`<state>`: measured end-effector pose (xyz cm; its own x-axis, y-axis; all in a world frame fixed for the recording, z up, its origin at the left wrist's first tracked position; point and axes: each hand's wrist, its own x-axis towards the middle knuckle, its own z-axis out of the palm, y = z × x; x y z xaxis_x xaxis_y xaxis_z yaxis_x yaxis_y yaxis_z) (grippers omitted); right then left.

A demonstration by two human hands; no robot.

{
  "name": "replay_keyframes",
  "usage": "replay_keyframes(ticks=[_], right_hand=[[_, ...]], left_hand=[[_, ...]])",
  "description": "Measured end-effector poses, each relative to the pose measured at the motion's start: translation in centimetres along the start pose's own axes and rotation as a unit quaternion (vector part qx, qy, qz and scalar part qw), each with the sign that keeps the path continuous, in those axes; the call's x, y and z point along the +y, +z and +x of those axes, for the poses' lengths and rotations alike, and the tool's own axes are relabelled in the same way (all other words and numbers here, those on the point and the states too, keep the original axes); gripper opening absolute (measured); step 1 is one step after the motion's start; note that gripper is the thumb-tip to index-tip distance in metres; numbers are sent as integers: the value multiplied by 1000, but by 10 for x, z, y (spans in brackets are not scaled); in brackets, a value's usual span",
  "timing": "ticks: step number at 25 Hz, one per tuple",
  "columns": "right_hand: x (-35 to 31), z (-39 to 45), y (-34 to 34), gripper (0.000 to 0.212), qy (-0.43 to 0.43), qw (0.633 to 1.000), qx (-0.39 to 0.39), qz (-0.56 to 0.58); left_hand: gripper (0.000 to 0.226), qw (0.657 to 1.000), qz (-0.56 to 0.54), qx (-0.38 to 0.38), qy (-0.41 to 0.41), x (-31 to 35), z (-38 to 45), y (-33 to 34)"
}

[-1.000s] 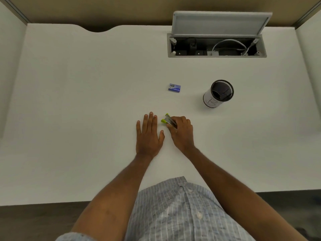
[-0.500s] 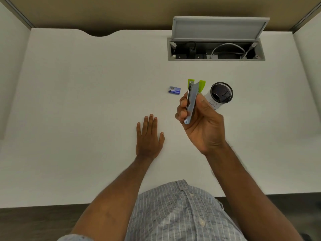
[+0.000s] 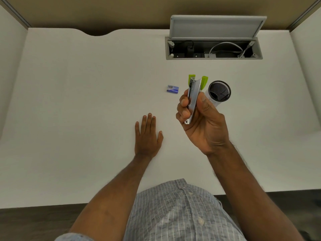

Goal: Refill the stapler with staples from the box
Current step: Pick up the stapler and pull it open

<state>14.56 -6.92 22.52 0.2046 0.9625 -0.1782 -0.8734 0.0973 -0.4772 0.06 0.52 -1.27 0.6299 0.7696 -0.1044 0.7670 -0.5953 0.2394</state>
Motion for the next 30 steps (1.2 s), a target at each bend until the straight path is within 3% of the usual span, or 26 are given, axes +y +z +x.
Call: replay_keyframes(ticks=[7,14,20,24,26,28,30], right_hand=[[2,1,-3,27,11,1000,-20,9],[4,1,-7,39,18,999,33,14],[4,-4,-13,39,28,999,0,37],[6,-9,-17,42,29,999,15,31],[6,-11,-19,40,18,999,29,10],[6,-14,-20,37,9,998,52,-16],[7,-16,-22,35,6,996,76,-40]], left_hand=[[68,1000,1,2,1,0,-1,0],[67,1000,7,1,-2,2,0,-3],[66,1000,-27,2,-5,1,2,-3],[60,990,-113,-37,-75,19,10,-23],[44,955,-265,-36,-128,40,17,-53],[30,865,-477,-32,-153,62,19,-97],[31,771,-621,-49,-135,81,13,-147]])
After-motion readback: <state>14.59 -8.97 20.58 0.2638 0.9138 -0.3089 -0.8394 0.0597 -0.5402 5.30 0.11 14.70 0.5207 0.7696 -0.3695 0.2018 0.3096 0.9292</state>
